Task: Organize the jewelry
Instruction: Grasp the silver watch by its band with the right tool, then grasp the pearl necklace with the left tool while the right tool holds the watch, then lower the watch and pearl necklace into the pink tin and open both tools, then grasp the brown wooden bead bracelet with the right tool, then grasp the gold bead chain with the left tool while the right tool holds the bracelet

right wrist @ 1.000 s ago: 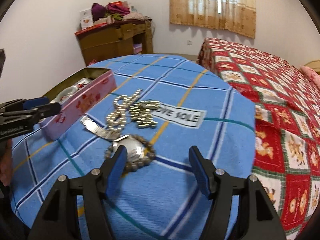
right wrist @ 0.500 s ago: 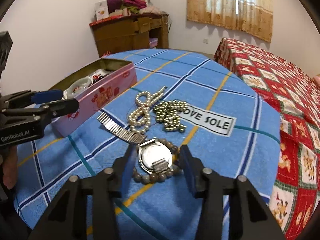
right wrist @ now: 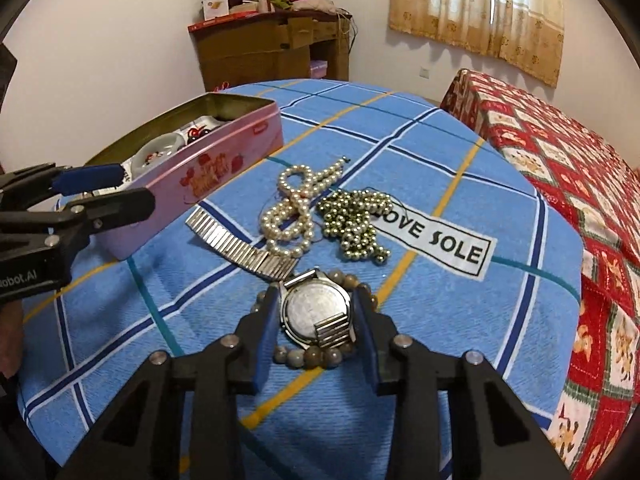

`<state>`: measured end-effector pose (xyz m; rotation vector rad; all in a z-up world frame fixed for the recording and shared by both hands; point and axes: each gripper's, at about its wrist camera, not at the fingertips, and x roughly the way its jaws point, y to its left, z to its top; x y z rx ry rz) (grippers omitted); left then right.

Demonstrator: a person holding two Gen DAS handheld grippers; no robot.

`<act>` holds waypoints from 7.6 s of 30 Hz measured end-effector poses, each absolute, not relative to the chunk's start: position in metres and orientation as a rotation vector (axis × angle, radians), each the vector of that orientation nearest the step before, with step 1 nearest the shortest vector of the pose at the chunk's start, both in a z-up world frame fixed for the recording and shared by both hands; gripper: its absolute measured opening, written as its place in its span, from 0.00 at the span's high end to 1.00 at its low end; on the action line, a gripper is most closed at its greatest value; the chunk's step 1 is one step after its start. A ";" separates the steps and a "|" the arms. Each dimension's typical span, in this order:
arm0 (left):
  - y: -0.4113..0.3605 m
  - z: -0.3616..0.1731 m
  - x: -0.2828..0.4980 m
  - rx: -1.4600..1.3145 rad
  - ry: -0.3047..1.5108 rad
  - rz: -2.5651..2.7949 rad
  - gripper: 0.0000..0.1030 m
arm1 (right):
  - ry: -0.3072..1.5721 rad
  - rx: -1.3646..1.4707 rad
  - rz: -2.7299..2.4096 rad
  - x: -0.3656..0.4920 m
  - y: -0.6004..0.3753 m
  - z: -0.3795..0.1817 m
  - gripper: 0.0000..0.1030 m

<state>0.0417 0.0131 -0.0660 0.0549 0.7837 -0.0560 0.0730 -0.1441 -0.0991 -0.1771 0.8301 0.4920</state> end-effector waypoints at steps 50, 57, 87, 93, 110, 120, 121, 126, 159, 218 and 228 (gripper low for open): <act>-0.052 -0.100 0.121 0.065 0.925 -0.230 0.53 | 0.638 -0.037 0.287 0.087 -0.209 -0.063 0.63; -0.043 -0.097 0.113 0.056 0.911 -0.231 0.95 | 0.623 -0.054 0.301 0.081 -0.202 -0.059 0.63; -0.007 -0.010 0.047 0.055 0.639 -0.195 0.95 | 0.534 -0.086 0.369 0.061 -0.176 -0.016 0.63; 0.015 -0.003 0.046 0.029 0.624 -0.155 0.95 | 0.515 -0.103 0.404 0.062 -0.162 -0.008 0.63; 0.076 -0.003 0.043 -0.026 0.620 -0.002 0.95 | 0.478 -0.161 0.526 0.067 -0.104 0.004 0.63; 0.097 -0.011 0.045 -0.048 0.642 0.038 0.95 | 0.461 -0.188 0.591 0.071 -0.072 0.007 0.63; 0.097 -0.012 0.045 -0.048 0.646 0.039 0.95 | 0.460 -0.191 0.597 0.071 -0.069 0.006 0.63; 0.100 -0.016 0.047 -0.047 0.658 0.045 0.95 | 0.463 -0.196 0.617 0.073 -0.058 0.003 0.63; 0.123 -0.060 0.068 -0.075 0.777 0.063 0.94 | 0.605 -0.239 0.669 0.087 -0.013 -0.056 0.63; -0.003 -0.052 0.060 0.101 0.767 -0.142 0.28 | 0.731 -0.221 0.346 0.065 -0.175 -0.102 0.82; -0.051 -0.068 0.098 0.146 0.835 -0.246 0.29 | 0.689 -0.123 0.308 0.071 -0.198 -0.089 0.85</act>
